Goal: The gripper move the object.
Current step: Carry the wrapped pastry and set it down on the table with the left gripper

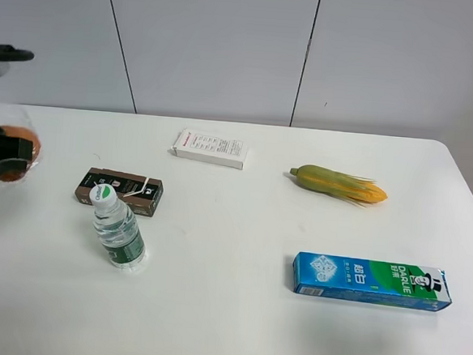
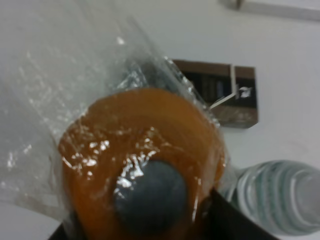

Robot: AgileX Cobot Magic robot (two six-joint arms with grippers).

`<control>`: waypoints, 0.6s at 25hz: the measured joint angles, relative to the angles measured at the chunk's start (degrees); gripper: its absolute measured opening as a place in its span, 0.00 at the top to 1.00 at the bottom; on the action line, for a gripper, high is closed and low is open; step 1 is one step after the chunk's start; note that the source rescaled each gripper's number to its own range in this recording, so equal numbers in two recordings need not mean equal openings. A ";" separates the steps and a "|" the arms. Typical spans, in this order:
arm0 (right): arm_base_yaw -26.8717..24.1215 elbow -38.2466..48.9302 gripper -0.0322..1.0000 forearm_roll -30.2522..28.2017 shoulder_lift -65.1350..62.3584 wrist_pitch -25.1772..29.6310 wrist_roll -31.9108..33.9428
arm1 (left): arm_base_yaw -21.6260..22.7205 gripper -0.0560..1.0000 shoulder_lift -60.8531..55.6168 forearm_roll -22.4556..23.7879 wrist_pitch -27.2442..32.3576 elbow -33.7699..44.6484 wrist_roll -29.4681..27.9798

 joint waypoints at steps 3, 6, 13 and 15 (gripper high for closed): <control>0.00 0.00 0.00 0.00 0.00 0.00 0.00 | 3.46 0.95 0.14 -1.23 -2.19 5.03 -2.08; 0.00 0.00 0.00 0.00 0.00 0.00 0.00 | 4.47 0.95 1.11 -3.90 -8.64 9.91 -3.43; 0.00 0.00 0.00 0.00 0.00 0.00 0.00 | 4.48 0.95 8.21 -7.91 -20.31 18.72 -4.11; 0.00 0.00 0.00 0.00 0.00 0.00 0.00 | 4.59 0.95 10.76 -7.91 -22.07 19.54 -4.17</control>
